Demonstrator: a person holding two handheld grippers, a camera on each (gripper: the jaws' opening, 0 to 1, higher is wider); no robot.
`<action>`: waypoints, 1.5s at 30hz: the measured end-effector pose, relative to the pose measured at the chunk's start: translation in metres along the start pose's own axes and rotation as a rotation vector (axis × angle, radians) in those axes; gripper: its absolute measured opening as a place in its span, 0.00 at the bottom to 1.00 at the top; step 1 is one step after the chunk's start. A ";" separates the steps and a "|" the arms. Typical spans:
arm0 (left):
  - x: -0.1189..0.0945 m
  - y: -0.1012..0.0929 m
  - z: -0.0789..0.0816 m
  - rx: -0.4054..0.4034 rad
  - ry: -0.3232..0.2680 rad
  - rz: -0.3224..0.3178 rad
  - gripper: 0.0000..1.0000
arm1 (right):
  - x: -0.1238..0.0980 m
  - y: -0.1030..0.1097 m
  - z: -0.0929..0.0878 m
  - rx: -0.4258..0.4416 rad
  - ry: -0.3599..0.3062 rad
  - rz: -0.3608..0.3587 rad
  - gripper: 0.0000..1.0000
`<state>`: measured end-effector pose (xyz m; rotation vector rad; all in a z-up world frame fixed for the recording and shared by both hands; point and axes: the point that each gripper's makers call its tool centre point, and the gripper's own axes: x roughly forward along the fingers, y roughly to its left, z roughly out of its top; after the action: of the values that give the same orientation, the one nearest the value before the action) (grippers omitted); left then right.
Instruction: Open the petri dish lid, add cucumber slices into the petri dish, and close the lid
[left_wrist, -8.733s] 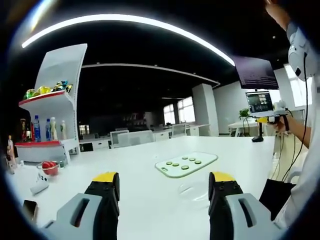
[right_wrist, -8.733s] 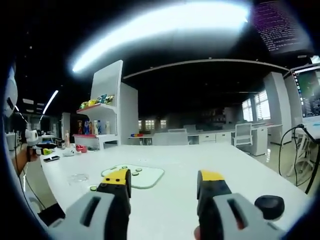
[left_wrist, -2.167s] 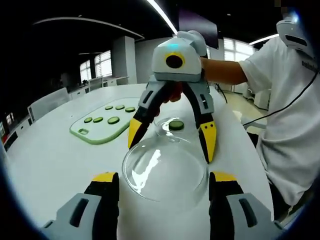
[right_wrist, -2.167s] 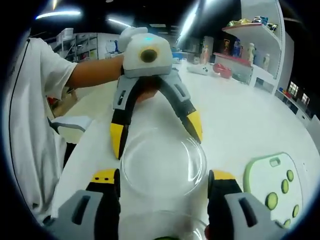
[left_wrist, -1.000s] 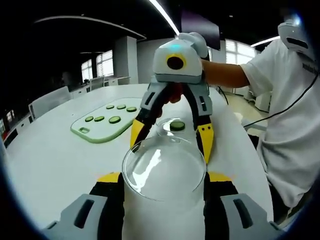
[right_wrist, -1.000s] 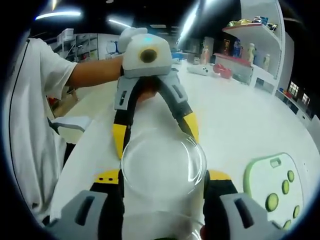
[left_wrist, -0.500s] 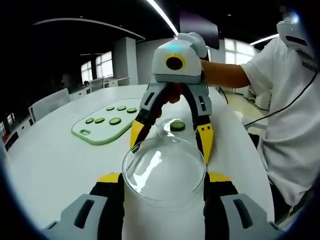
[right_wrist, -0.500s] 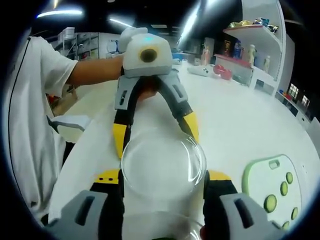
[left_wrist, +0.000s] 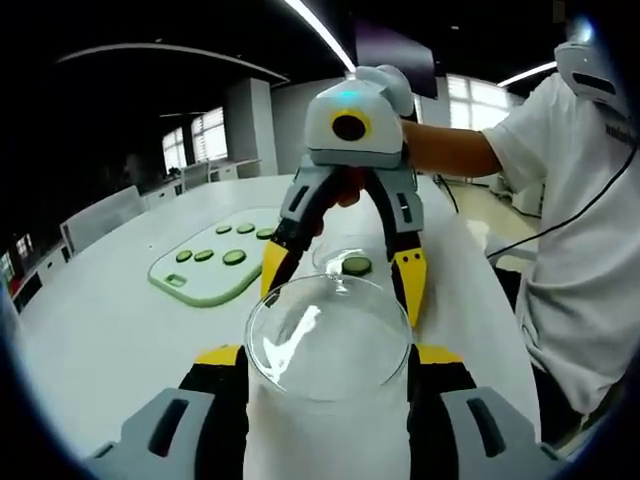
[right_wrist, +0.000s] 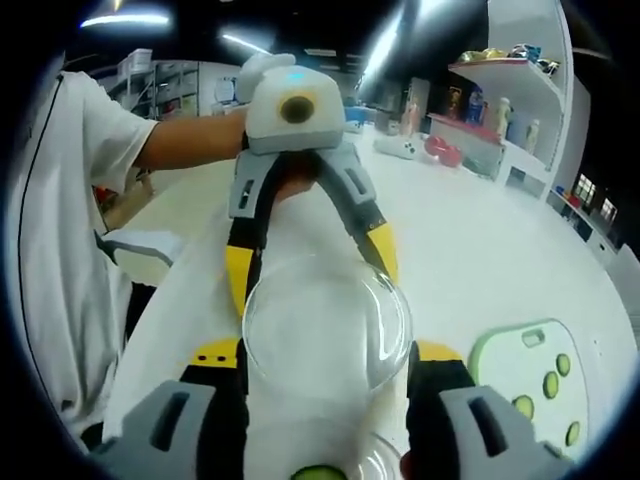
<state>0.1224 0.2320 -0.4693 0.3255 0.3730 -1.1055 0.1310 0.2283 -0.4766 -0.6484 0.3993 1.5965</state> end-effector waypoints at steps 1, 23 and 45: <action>0.001 0.000 0.001 0.002 -0.001 -0.001 0.63 | -0.001 0.000 0.000 0.001 0.001 -0.002 0.63; 0.012 -0.010 0.035 0.040 -0.016 -0.031 0.63 | -0.037 0.000 0.003 0.000 0.018 -0.053 0.63; 0.041 -0.016 0.050 0.058 -0.028 -0.077 0.63 | -0.067 -0.001 -0.018 0.019 0.042 -0.098 0.63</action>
<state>0.1303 0.1707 -0.4446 0.3483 0.3314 -1.1967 0.1371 0.1653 -0.4492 -0.6778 0.4076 1.4867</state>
